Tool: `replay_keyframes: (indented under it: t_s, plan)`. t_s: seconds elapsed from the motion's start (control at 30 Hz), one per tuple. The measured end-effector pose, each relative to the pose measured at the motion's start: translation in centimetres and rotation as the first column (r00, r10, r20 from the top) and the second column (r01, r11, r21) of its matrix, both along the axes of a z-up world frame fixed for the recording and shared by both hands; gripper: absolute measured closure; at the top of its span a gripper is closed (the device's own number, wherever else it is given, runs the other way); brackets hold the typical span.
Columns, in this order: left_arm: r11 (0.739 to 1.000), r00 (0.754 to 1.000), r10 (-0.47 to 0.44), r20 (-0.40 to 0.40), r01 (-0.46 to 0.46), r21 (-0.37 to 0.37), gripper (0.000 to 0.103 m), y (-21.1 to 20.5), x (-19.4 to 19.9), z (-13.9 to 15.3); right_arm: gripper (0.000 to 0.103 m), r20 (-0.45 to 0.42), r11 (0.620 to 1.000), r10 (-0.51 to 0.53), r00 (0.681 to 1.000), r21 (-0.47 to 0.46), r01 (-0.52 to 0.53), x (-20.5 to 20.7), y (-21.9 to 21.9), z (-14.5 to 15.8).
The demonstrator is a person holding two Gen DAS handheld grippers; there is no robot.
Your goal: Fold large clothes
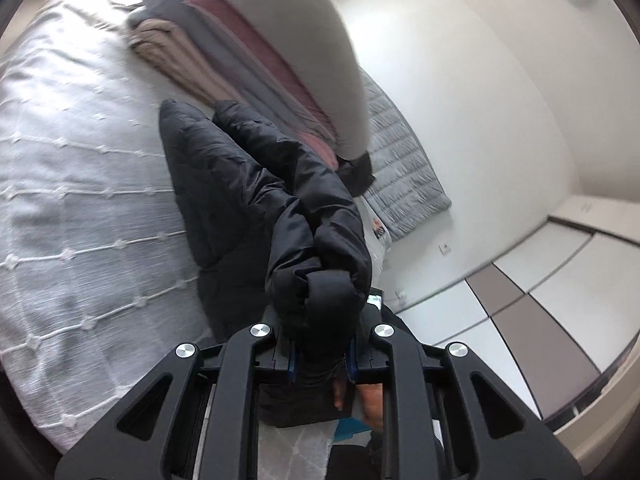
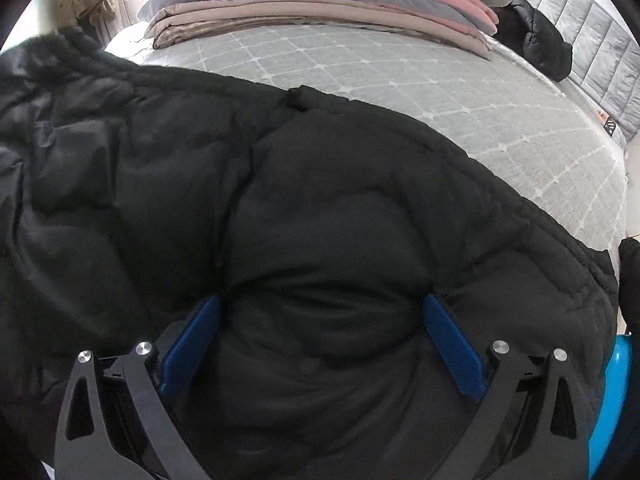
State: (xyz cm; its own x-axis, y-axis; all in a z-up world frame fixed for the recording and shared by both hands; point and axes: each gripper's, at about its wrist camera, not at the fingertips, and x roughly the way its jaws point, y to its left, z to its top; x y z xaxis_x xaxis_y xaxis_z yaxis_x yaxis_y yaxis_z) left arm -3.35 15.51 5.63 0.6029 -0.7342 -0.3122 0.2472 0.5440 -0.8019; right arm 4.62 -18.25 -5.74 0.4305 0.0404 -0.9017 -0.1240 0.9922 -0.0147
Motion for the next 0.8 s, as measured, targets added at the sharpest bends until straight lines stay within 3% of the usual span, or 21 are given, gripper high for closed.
replay_keyframes:
  t_s: [0.1,0.17,0.2,0.27,0.33,0.43,0.53,0.67,0.8]
  plan:
    - [0.998,0.998,-0.043,0.04,0.042,0.035,0.087,-2.4,-0.2,1.7,0.006,0.02,0.987,-0.022,1.0,0.163,0.018,-0.7,-2.4,1.8]
    - [0.995,0.995,-0.078,0.066,0.074,0.064,0.087,-4.2,-0.2,2.7,0.006,0.039,0.94,-0.046,0.998,0.339,0.03,-2.0,-5.2,3.3]
    - [0.992,0.992,-0.101,0.082,0.094,0.084,0.087,-5.3,-0.2,3.3,0.006,0.039,0.897,-0.05,0.998,0.441,0.028,-2.6,-6.6,3.6]
    - [0.985,0.984,-0.142,0.105,0.13,0.11,0.087,-7.4,-0.3,4.2,0.006,0.014,0.769,-0.064,0.998,0.638,0.04,-3.8,-9.9,3.8]
    - [0.976,0.974,-0.194,0.121,0.179,0.128,0.087,-10.1,-0.2,4.9,0.006,0.007,0.662,-0.092,0.996,0.747,0.056,-5.3,-12.9,3.6]
    - [0.955,0.954,-0.272,0.125,0.253,0.152,0.087,-14.3,0.1,5.4,0.006,-0.003,0.529,-0.157,0.988,0.844,0.086,-7.8,-17.6,3.1]
    - [0.925,0.926,-0.358,0.122,0.333,0.185,0.087,-18.6,0.0,5.5,0.006,-0.006,0.457,-0.223,0.975,0.883,0.11,-10.7,-21.6,2.6]
    - [0.852,0.862,-0.499,0.09,0.468,0.236,0.087,-26.1,-0.4,4.2,0.006,-0.009,0.361,-0.288,0.957,0.925,0.117,-14.9,-25.5,2.3]
    - [0.758,0.787,-0.617,-0.004,0.596,0.265,0.087,-33.6,0.2,0.1,0.006,-0.049,0.245,-0.352,0.935,0.959,0.143,-18.3,-29.7,0.1]
